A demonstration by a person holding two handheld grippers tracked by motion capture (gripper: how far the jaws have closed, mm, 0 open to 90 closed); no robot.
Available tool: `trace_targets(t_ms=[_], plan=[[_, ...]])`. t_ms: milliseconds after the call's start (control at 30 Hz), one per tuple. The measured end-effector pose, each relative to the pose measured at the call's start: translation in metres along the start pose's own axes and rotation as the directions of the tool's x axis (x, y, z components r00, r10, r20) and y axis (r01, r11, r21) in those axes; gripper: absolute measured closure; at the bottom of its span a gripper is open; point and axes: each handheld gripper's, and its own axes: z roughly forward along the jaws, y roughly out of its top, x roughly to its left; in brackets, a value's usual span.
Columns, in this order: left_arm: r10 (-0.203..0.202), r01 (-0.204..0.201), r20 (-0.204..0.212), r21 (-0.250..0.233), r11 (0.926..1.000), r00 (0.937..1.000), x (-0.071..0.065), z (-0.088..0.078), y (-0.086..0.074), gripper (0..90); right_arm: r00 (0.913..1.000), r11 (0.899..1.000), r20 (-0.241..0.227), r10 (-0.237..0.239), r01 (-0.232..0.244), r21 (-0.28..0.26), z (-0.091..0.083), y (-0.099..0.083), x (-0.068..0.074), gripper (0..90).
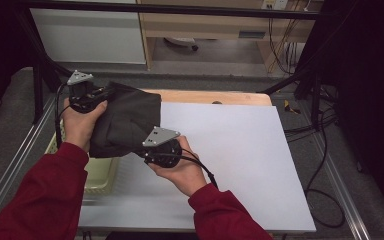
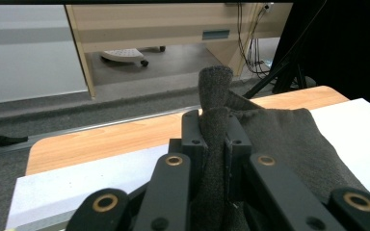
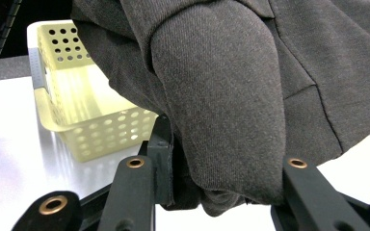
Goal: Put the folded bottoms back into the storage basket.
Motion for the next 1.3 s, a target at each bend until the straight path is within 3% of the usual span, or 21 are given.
trace_targets(t_ms=[633, 1300], plan=[[-0.016, 0.016, -0.025, -0.01, 0.9998, 0.9995, 0.018, -0.012, -0.004, 83.0, 0.9998, 1.0, -0.011, -0.015, 0.015, -0.002, 0.015, 0.012, 0.009, 63.3], [-0.046, 0.045, -0.058, -0.023, 0.9987, 0.9973, 0.047, -0.034, -0.015, 82.9, 0.9987, 0.999, -0.038, -0.033, 0.033, -0.012, 0.037, 0.025, 0.027, 63.3]])
